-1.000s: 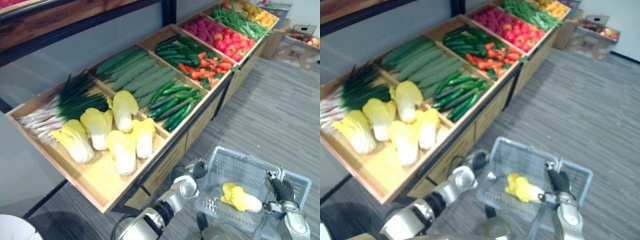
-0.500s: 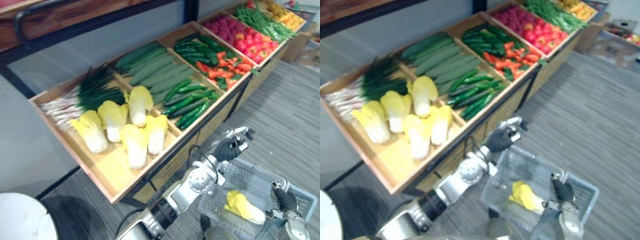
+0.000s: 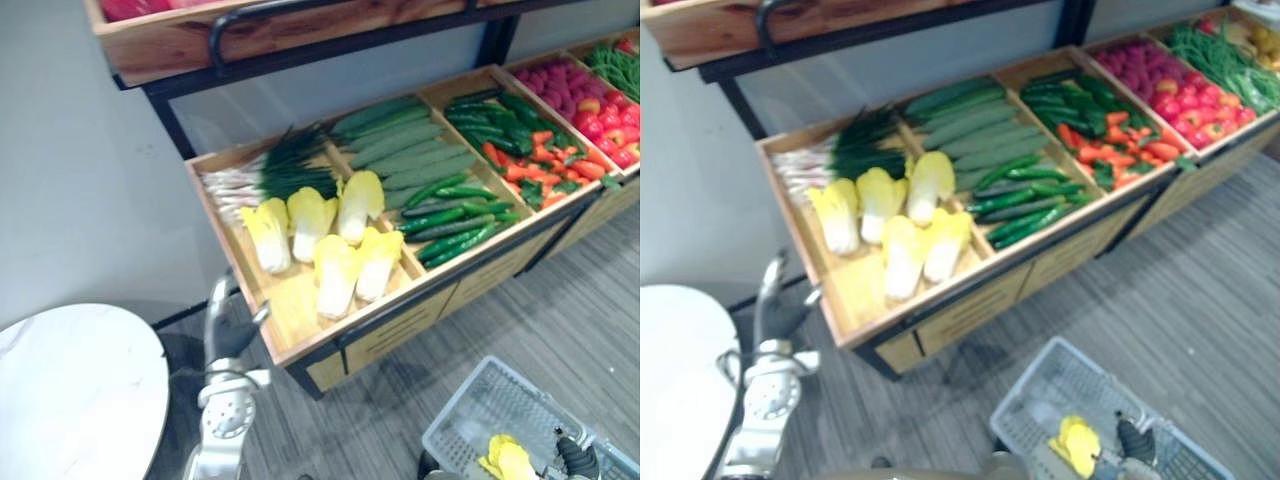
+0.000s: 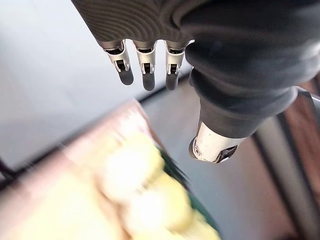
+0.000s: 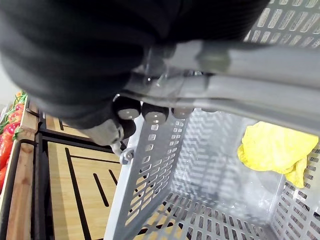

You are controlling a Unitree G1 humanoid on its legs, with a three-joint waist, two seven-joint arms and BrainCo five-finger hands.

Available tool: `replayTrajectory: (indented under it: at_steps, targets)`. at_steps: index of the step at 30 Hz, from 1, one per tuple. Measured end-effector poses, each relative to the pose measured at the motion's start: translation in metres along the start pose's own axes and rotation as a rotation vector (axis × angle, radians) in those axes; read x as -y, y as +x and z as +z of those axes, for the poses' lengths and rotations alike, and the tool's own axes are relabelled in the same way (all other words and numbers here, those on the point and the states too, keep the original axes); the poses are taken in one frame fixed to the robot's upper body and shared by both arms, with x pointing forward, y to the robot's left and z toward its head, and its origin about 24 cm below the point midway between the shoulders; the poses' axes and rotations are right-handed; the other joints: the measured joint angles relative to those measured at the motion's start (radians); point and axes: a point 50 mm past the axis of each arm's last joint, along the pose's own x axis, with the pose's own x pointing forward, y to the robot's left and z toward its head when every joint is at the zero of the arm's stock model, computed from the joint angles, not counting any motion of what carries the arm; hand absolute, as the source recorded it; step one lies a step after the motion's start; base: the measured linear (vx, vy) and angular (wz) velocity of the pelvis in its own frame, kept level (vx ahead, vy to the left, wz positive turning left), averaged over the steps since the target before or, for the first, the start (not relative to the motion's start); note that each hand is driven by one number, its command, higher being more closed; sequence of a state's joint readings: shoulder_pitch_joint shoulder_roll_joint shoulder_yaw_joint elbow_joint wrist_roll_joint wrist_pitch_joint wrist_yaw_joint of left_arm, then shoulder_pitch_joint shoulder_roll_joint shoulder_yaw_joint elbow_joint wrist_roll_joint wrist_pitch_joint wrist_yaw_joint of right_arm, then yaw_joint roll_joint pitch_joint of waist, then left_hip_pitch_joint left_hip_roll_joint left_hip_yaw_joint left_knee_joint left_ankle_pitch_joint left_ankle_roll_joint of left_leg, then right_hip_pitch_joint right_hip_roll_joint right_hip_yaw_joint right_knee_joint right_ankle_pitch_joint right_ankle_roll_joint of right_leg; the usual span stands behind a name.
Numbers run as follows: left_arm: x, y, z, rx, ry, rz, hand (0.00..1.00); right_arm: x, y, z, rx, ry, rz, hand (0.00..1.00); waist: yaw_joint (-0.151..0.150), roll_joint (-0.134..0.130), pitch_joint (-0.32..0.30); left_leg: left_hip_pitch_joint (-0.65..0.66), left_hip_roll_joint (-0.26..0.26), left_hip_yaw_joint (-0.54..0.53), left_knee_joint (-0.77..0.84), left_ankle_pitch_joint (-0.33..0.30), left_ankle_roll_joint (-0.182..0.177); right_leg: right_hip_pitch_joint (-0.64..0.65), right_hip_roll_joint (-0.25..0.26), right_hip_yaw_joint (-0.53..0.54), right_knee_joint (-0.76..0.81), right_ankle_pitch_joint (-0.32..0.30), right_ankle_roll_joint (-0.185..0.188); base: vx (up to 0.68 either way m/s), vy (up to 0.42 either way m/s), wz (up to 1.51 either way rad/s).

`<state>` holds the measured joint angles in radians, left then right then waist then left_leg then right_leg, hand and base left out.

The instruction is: Pick vegetable in the basket

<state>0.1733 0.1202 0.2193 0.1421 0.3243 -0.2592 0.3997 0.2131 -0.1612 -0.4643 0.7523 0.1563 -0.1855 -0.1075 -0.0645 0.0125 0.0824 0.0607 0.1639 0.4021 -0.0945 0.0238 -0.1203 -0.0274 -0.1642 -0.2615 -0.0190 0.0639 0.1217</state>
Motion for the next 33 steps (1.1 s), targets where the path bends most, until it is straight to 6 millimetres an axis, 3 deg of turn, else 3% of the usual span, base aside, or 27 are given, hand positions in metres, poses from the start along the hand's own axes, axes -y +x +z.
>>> replayTrajectory:
  at_steps: [2, 3, 5, 6, 9, 12, 14, 18, 21, 27, 29, 33]
  targets:
    - [-0.017, -0.006, -0.033, -0.162, 0.052, 0.100, 0.00, 0.002, -0.002, -0.007, -0.030, 0.006, -0.020, 1.00, 0.014, -0.008, -0.018, -0.011, -0.004, -0.016, 0.000, 0.005, 0.003, -0.001, -0.005, -0.018, -0.001, -0.006, 0.000, -0.02, -0.011, 0.30]
    - [-0.035, -0.019, -0.068, -0.351, 0.094, 0.198, 0.00, 0.003, -0.003, -0.014, -0.057, 0.020, -0.038, 1.00, 0.016, -0.014, -0.027, -0.011, -0.004, -0.033, 0.000, 0.009, 0.004, 0.012, -0.006, -0.035, -0.002, -0.007, -0.002, -0.01, -0.015, 0.30]
    - [-0.051, -0.040, -0.099, -0.552, 0.095, 0.306, 0.00, 0.002, -0.005, -0.018, -0.072, 0.037, -0.046, 1.00, 0.017, -0.021, -0.036, -0.003, -0.005, -0.036, 0.000, 0.009, 0.004, 0.024, -0.007, -0.043, -0.004, -0.010, -0.002, -0.01, -0.008, 0.18]
    - [-0.063, -0.067, -0.123, -0.714, 0.111, 0.363, 0.00, 0.001, -0.006, -0.020, -0.079, 0.043, -0.046, 1.00, 0.019, -0.027, -0.043, -0.001, -0.007, -0.039, -0.001, 0.009, 0.004, 0.034, -0.009, -0.052, -0.011, -0.010, -0.002, -0.02, -0.001, 0.12]
    - [-0.066, -0.114, -0.153, -0.942, 0.162, 0.322, 0.00, 0.000, -0.007, -0.025, -0.107, 0.052, -0.055, 1.00, 0.036, -0.035, -0.050, -0.005, -0.011, -0.053, -0.006, 0.010, 0.006, 0.035, -0.013, -0.061, -0.016, -0.010, -0.002, -0.03, 0.000, 0.11]
    - [-0.054, -0.156, -0.171, -1.153, 0.161, 0.198, 0.00, -0.004, -0.003, -0.026, -0.131, 0.071, -0.064, 1.00, 0.041, -0.036, -0.051, -0.006, -0.013, -0.051, -0.007, 0.007, 0.002, 0.040, -0.013, -0.062, -0.028, -0.016, -0.005, -0.02, -0.001, 0.04]
    - [-0.044, -0.165, -0.174, -1.197, 0.164, 0.078, 0.00, -0.009, 0.000, -0.024, -0.136, 0.074, -0.057, 1.00, 0.040, -0.036, -0.051, -0.006, -0.010, -0.047, -0.007, 0.007, 0.002, 0.039, -0.011, -0.058, -0.030, -0.017, -0.002, -0.02, -0.013, -0.07]
    - [-0.019, -0.164, -0.171, -1.148, 0.209, -0.216, 0.00, -0.013, 0.004, -0.018, -0.119, 0.031, -0.035, 1.00, 0.036, -0.024, -0.059, -0.003, -0.006, -0.017, -0.007, 0.002, -0.005, 0.022, -0.004, -0.019, -0.029, -0.012, -0.006, 0.02, -0.008, -0.24]
    - [-0.002, -0.156, -0.166, -1.083, 0.204, -0.340, 0.00, -0.012, 0.005, -0.016, -0.120, 0.023, -0.034, 1.00, 0.034, -0.016, -0.063, 0.008, -0.002, 0.005, -0.004, 0.001, -0.004, 0.014, 0.003, 0.003, -0.029, -0.006, -0.001, 0.06, -0.008, -0.26]
    - [0.018, -0.146, -0.158, -1.015, 0.157, -0.422, 0.00, -0.020, 0.005, -0.015, -0.117, -0.025, 0.009, 1.00, 0.031, -0.010, -0.061, 0.046, 0.008, 0.054, -0.001, -0.011, -0.018, 0.015, 0.018, 0.051, -0.025, -0.006, -0.003, 0.06, -0.018, -0.26]
    - [0.020, -0.145, -0.156, -0.999, 0.152, -0.437, 0.00, -0.020, 0.006, -0.016, -0.121, -0.024, 0.009, 1.00, 0.014, -0.011, -0.060, 0.052, 0.008, 0.054, 0.000, -0.014, -0.019, 0.019, 0.018, 0.051, -0.023, -0.007, -0.004, 0.01, -0.011, -0.05]
    - [0.020, -0.145, -0.157, -1.003, 0.127, -0.445, 0.00, -0.014, 0.003, -0.023, -0.155, 0.007, -0.021, 1.00, 0.013, -0.019, -0.047, 0.078, 0.008, 0.055, -0.001, -0.021, -0.020, 0.039, 0.017, 0.051, -0.015, -0.011, -0.008, -0.02, -0.005, -0.01]
